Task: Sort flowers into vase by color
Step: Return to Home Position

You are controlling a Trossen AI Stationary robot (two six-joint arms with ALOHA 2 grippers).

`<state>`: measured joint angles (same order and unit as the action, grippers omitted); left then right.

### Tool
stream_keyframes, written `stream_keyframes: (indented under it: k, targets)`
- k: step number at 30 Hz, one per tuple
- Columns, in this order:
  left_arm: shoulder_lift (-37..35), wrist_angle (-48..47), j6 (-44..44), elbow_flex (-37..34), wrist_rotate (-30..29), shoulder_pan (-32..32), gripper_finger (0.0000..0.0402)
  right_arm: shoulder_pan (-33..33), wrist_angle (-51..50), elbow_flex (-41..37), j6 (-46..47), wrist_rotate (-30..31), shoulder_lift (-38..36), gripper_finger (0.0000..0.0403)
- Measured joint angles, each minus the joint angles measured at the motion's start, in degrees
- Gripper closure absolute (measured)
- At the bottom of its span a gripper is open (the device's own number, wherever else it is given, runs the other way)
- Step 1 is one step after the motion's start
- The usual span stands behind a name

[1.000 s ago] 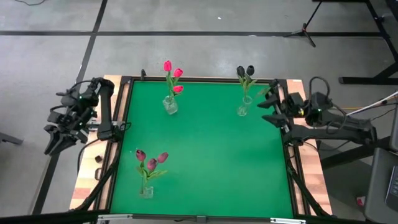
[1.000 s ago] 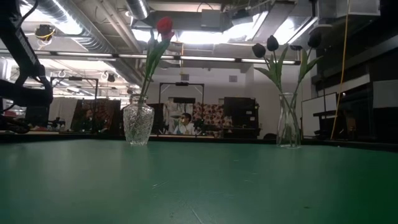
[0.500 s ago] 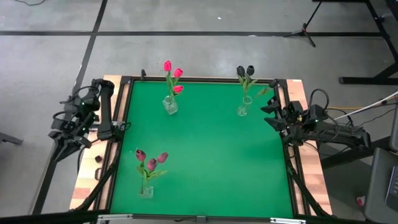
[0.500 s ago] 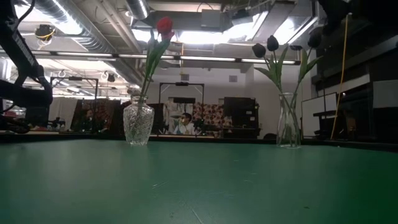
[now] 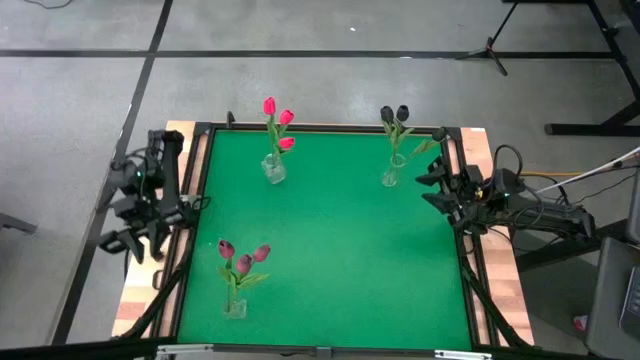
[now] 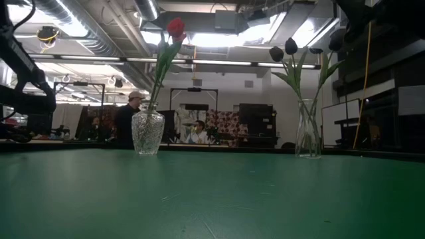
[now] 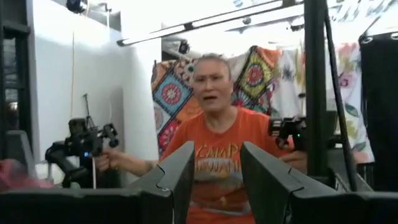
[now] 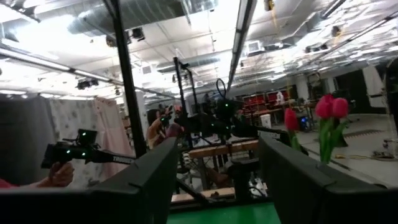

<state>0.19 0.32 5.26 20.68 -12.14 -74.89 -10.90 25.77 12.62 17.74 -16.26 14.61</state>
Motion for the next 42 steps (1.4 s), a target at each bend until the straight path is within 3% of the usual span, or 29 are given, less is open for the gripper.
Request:
stream_keyframes:
  k: [5, 10, 18, 25, 36, 42]
  targets:
    - [0.0, 10.58, 2.17, -5.72, 7.39, -0.02, 0.0276, 0.0, -2.57, 0.0, -0.23, 0.03, -0.15, 0.0182]
    - [0.0, 16.84, -0.03, -10.81, 2.86, 0.02, 0.0276, 0.0, -2.7, -0.35, -0.86, -1.35, -0.12, 0.0182]
    - [0.0, 27.86, -0.6, -18.42, 6.0, 0.0, 0.0276, 0.02, 15.85, -11.83, 1.58, -2.58, -0.11, 0.0182]
    - [-0.02, 31.71, -0.66, -20.26, 5.64, 0.04, 0.0276, 0.03, 15.58, -11.65, 1.51, -3.81, -0.7, 0.0182]
    - [0.0, 40.02, -4.79, -20.26, 1.52, 1.09, 0.0276, 0.02, 15.47, -11.67, 1.52, -4.37, -1.53, 0.0182]
    - [0.0, 38.29, 0.19, -20.28, -13.75, 1.14, 0.0276, 0.02, 14.26, -11.67, 1.51, -4.37, -1.53, 0.0182]
